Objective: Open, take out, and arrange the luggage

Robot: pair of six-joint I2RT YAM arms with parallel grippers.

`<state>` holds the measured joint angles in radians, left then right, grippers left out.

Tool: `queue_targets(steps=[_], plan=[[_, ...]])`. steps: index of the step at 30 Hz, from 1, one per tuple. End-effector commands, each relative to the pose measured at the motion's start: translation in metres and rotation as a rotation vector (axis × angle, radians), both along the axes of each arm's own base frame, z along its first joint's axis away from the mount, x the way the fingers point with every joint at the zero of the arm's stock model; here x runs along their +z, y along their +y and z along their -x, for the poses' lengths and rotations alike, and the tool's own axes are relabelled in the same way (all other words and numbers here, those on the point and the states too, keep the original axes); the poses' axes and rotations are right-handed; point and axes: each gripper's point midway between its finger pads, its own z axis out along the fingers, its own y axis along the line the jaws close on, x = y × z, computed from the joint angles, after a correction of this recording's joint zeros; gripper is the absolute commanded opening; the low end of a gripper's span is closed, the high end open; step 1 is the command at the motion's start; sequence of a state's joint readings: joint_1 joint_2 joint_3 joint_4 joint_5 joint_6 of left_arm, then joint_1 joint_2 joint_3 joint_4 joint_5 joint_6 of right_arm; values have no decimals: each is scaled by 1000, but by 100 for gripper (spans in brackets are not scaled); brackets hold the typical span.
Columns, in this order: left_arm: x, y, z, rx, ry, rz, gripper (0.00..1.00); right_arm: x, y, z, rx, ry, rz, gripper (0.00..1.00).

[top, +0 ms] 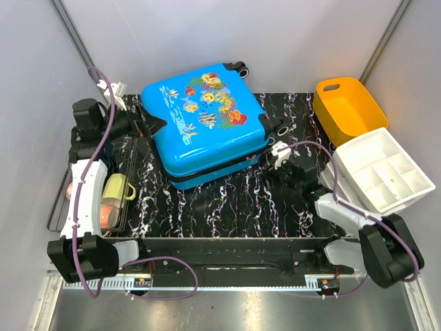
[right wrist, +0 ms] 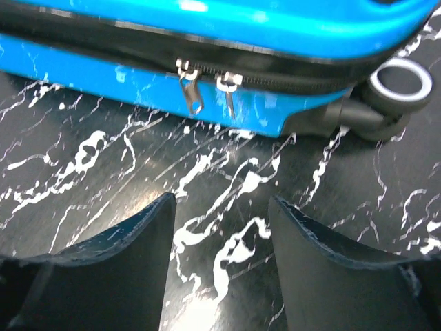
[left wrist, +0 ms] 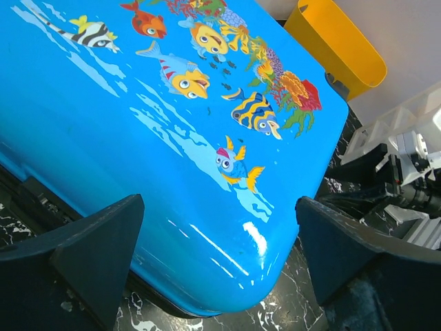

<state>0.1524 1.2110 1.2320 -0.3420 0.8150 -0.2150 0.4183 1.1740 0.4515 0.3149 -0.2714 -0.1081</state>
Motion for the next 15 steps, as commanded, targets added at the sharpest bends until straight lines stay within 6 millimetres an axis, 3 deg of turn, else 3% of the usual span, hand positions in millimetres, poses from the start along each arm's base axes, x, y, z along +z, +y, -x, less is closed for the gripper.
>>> queue_targets(steps=[1, 7, 12, 15], plan=[[16, -5, 10, -31, -88, 7, 97, 52, 22, -40, 45, -247, -64, 63], [9, -4, 6, -32, -73, 8, 95, 45, 31, -50, 65, -259, -84, 59], [5, -5, 4, -32, -58, 18, 95, 46, 34, -63, 51, -279, -88, 44], [2, -6, 4, -38, -46, 28, 94, 45, 38, -70, 50, -273, -95, 44]])
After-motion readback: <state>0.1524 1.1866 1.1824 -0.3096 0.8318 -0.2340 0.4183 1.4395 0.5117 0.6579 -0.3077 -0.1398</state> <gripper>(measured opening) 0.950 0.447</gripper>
